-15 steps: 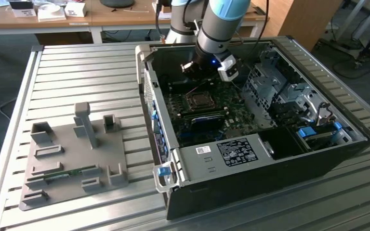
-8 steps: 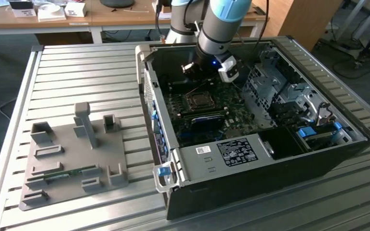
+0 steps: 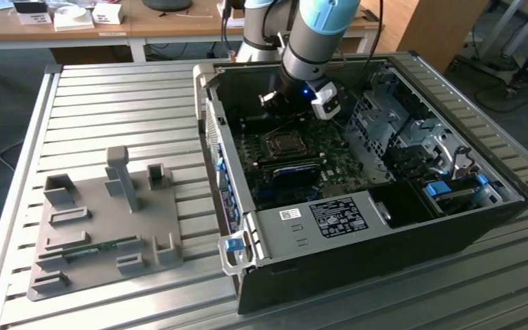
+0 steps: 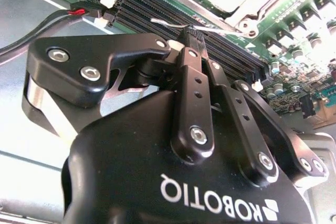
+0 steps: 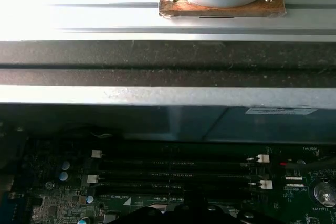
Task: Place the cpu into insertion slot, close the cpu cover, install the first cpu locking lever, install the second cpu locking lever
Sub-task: 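Install the first cpu locking lever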
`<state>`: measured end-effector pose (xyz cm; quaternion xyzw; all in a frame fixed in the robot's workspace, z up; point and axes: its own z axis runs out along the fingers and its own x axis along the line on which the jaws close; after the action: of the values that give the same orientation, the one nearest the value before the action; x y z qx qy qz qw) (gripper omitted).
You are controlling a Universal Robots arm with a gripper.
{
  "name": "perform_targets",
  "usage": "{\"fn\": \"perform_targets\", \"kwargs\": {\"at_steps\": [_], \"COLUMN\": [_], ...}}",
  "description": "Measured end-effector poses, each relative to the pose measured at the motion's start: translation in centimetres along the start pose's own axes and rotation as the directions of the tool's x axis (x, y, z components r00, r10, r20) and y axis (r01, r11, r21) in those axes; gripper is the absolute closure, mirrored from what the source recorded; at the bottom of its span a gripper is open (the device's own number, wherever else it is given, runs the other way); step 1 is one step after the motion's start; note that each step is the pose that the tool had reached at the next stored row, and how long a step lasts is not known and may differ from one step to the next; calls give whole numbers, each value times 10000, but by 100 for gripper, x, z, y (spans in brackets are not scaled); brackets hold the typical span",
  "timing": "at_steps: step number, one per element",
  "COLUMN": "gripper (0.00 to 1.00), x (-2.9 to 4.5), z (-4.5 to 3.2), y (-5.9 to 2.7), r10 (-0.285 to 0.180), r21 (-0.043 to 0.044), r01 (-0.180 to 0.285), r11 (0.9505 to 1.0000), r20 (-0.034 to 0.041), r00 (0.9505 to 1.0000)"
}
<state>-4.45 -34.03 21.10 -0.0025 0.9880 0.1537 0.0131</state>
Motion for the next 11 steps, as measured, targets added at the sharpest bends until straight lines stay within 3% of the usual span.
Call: {"fn": "perform_targets", "kwargs": {"at_steps": [11], "gripper": [89], "x": [0], "z": [21], "y": [-6], "r10": [0], "r21": [-2], "r01": [0], "r11": [10000], "r20": [1], "r00": [10000]}}
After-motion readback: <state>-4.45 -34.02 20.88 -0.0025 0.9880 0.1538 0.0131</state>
